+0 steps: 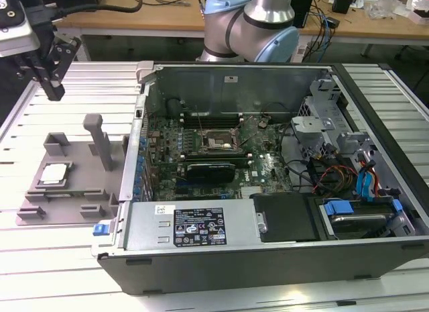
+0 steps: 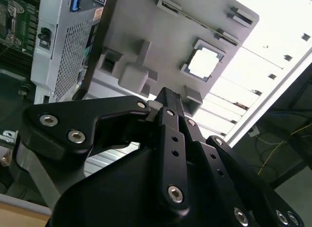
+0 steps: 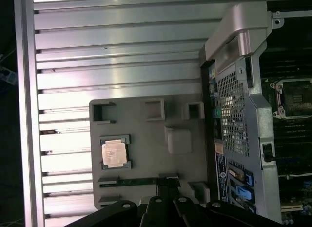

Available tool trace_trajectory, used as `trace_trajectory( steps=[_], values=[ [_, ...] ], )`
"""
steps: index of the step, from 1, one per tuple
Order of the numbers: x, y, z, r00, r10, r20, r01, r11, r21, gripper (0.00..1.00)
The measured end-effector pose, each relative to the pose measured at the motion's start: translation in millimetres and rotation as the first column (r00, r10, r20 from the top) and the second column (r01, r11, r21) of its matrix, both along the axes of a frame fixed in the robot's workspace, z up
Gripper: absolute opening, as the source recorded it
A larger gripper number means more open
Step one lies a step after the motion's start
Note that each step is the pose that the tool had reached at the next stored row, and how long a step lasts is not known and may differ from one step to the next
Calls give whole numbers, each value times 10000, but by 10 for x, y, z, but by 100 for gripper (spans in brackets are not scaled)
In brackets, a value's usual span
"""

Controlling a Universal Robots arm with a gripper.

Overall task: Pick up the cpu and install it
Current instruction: 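Reach for the cpu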

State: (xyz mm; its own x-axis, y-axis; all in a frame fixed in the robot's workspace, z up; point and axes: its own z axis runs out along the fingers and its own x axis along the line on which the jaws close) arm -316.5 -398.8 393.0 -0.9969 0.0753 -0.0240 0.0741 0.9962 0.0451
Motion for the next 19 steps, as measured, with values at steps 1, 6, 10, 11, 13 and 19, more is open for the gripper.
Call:
trace_trajectory(
  steps=[1, 6, 10, 11, 13, 19],
  values=[
    [-40, 0, -3, 10000, 0, 0, 0, 10000, 0, 11],
    [-130, 0, -33, 10000, 0, 0, 0, 10000, 0, 11],
    [-189, 0, -77, 10000, 0, 0, 0, 10000, 0, 11],
    [-210, 0, -94, 10000, 1, 0, -1, 10000, 0, 11],
    [-236, 0, -117, 10000, 0, -1, 0, 10000, -1, 11],
    [-288, 0, -194, 10000, 1, 0, -1, 10000, 0, 11]
  ],
)
